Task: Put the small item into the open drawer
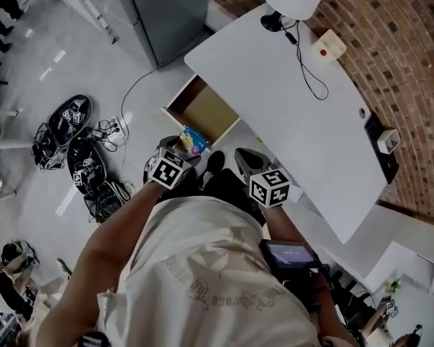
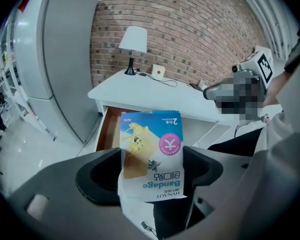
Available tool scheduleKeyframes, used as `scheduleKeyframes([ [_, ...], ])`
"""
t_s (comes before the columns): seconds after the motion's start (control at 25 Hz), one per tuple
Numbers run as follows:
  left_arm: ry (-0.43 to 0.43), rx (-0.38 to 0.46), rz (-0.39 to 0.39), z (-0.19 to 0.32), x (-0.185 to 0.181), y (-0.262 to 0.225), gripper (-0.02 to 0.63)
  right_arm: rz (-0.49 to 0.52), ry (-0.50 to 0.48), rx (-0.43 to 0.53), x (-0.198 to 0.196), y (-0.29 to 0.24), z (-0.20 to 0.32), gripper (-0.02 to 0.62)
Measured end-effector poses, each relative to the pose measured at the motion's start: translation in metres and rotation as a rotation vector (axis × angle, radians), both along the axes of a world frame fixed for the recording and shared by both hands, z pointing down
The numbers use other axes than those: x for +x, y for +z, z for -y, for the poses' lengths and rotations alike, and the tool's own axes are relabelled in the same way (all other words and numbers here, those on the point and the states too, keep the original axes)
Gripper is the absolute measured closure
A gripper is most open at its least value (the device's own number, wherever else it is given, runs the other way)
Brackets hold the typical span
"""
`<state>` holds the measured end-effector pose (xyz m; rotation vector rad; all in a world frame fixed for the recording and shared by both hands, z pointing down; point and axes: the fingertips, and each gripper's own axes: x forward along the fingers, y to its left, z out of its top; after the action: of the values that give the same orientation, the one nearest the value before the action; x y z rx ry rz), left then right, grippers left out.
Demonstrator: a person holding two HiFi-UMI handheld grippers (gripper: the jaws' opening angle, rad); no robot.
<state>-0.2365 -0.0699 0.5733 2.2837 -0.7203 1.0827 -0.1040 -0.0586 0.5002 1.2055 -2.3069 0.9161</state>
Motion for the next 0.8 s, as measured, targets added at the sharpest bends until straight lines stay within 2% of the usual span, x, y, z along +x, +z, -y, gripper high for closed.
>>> scheduleKeyframes([
  [0.36, -0.053, -0.024, 0.076, 0.030, 0.006, 0.011, 0.222, 0.064, -0.108, -0.011, -0.014, 0.017, 0.037, 0.589],
  [0.48, -0.079, -0.032, 0.065, 0.040, 0.010, 0.011, 0.222, 0.093, -0.146, -0.011, -0.020, 0.019, 0.045, 0.589],
  [0.68, -0.068, -0.025, 0.117, 0.052, 0.013, 0.019, 0.222, 0.099, -0.220, -0.019, -0.021, 0.029, 0.047, 0.589],
  [0.8, -0.051, -0.027, 0.146, 0.060, 0.014, 0.027, 0.222, 0.100, -0.212, -0.038, -0.019, 0.037, 0.047, 0.589],
])
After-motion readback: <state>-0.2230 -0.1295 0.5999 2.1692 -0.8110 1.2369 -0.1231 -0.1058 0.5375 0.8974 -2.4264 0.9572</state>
